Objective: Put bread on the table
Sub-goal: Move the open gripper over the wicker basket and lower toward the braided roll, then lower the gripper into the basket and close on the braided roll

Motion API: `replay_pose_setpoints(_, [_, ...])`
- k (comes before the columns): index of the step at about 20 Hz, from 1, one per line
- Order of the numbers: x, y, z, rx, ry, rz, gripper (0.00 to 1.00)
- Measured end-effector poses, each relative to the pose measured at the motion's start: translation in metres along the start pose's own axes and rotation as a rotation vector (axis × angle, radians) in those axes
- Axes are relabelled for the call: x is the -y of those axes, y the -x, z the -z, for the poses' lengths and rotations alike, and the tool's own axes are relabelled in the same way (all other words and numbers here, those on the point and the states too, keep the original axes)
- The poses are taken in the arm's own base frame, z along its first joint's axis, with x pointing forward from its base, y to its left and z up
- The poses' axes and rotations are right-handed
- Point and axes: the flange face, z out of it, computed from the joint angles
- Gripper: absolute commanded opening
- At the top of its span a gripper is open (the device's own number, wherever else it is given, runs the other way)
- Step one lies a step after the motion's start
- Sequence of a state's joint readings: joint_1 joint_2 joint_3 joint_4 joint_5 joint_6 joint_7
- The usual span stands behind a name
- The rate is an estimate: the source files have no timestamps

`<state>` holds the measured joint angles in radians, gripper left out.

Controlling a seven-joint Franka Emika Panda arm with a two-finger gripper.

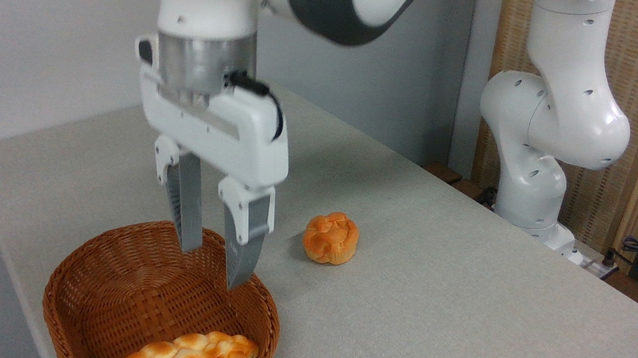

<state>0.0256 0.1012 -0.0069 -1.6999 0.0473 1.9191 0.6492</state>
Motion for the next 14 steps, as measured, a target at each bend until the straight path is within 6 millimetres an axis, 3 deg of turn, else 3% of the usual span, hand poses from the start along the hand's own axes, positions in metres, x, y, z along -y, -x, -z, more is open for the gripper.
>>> replay_pose_setpoints(8, [0.017, -0.008, -0.067, 0.083, -0.051, -0.052, 1.0])
replay_pose_setpoints(14, [0.013, -0.011, -0.099, 0.067, -0.054, -0.067, 1.0])
